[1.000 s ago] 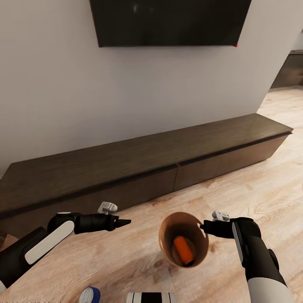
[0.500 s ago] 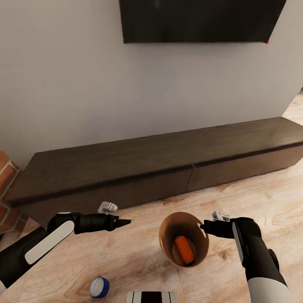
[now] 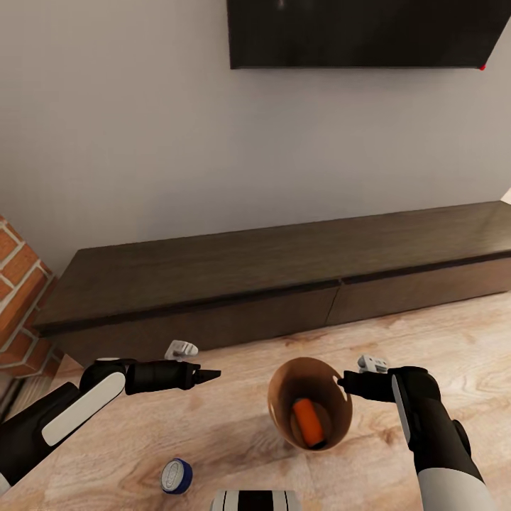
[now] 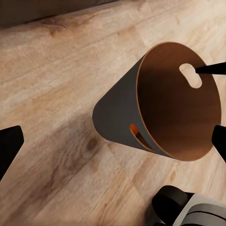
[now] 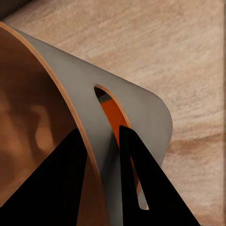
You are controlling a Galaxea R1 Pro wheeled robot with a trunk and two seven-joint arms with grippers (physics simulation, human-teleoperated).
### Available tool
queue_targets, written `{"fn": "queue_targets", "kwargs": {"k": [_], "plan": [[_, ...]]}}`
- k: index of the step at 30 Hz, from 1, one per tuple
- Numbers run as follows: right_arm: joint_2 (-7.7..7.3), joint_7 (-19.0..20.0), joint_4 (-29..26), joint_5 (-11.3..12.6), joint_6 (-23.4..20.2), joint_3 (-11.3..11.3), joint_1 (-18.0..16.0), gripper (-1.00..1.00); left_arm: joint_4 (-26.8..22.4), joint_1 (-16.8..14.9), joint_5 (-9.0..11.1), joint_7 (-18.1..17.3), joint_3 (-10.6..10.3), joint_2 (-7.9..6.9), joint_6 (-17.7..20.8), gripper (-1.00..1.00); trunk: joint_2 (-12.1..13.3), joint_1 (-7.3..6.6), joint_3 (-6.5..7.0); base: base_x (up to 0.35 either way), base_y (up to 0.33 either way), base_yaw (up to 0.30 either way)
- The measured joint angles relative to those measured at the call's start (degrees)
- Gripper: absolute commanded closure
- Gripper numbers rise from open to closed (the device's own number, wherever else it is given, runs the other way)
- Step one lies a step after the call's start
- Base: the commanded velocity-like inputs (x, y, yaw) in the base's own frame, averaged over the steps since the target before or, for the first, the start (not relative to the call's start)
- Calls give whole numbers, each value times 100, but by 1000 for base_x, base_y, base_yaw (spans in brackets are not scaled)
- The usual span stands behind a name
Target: Put the three can of soda from the living room inside the tash can in the kitchen.
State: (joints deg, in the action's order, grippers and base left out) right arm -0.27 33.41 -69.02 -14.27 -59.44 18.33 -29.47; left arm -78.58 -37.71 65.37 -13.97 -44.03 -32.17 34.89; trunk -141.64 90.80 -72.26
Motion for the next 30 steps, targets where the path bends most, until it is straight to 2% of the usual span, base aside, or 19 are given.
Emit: {"fn": "queue_targets", "kwargs": {"k": [20, 30], "plan": [[3, 42, -53, 9, -5, -9, 0, 100, 1, 0, 3, 0, 0, 0, 0, -100, 0, 0, 0, 0, 0, 2], [8, 22, -50, 39, -11, -5, 3, 100, 1, 0, 3, 0, 0, 0, 0, -100, 0, 0, -19, 0, 0, 199]]}}
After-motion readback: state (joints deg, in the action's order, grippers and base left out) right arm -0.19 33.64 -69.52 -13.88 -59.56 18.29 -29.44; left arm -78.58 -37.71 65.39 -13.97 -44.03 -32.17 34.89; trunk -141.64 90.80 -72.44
